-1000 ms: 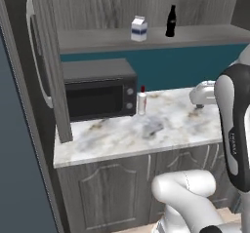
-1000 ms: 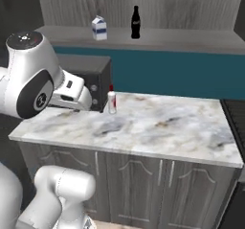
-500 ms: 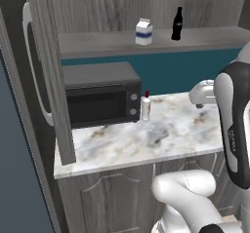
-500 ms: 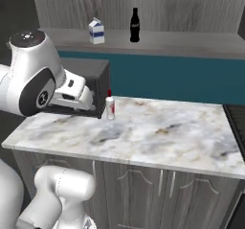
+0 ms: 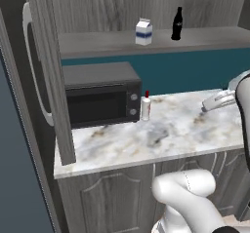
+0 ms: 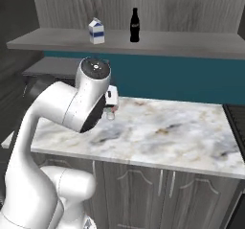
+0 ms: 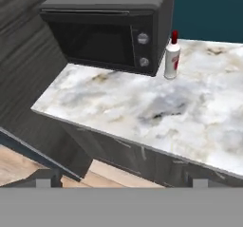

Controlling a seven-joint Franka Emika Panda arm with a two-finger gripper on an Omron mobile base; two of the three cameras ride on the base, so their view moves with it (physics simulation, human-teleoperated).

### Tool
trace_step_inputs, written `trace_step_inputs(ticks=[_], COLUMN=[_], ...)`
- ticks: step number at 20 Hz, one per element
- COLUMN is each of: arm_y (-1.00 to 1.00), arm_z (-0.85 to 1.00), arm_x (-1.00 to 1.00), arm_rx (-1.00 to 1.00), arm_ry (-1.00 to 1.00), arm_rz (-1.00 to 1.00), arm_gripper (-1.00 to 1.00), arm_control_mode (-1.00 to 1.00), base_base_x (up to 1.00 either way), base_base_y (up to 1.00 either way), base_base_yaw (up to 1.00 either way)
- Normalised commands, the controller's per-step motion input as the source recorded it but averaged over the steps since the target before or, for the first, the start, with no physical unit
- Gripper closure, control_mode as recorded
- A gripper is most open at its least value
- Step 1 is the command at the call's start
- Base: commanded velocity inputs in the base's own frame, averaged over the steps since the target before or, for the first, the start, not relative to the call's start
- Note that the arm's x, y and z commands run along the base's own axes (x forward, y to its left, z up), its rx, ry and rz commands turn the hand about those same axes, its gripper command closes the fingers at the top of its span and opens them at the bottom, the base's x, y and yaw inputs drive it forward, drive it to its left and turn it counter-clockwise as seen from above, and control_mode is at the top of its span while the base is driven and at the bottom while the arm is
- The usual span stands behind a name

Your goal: Sort all alcoholic drinks to one cabinet, and non-alcoholic drinks to the other.

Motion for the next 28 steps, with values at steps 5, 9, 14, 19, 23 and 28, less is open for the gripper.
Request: trace_step_inputs(ticks=[5,9,14,19,23,28], arm_y=[-0.09,0.0,0.0,0.0,0.0,0.0], arm_z=[-0.46,-0.53,-0.27,-0.06,-0.1,-0.29], arm_x=[0.75,0.83,0.65,0.64,0.66,0.58], arm_rx=[0.09,0.05,0.02,0.0,0.0,0.0], arm_ry=[-0.23,-0.2,-0.29,-0.27,-0.05,0.0], arm_rz=[0.5,0.45,0.38,0.18,0.02,0.0], arm_gripper=[-1.0,-1.0,-1.0,-1.0,-1.0,-1.0], arm_control_mode=[-1.0,-1.0,-1.0,-1.0,-1.0,-1.0], base_base_x=[0.0,0.0,0.0,0.0,0.0,0.0], base_base_y=[0.0,0.0,0.0,0.0,0.0,0.0], base_base_yaw=[0.0,0.0,0.0,0.0,0.0,0.0])
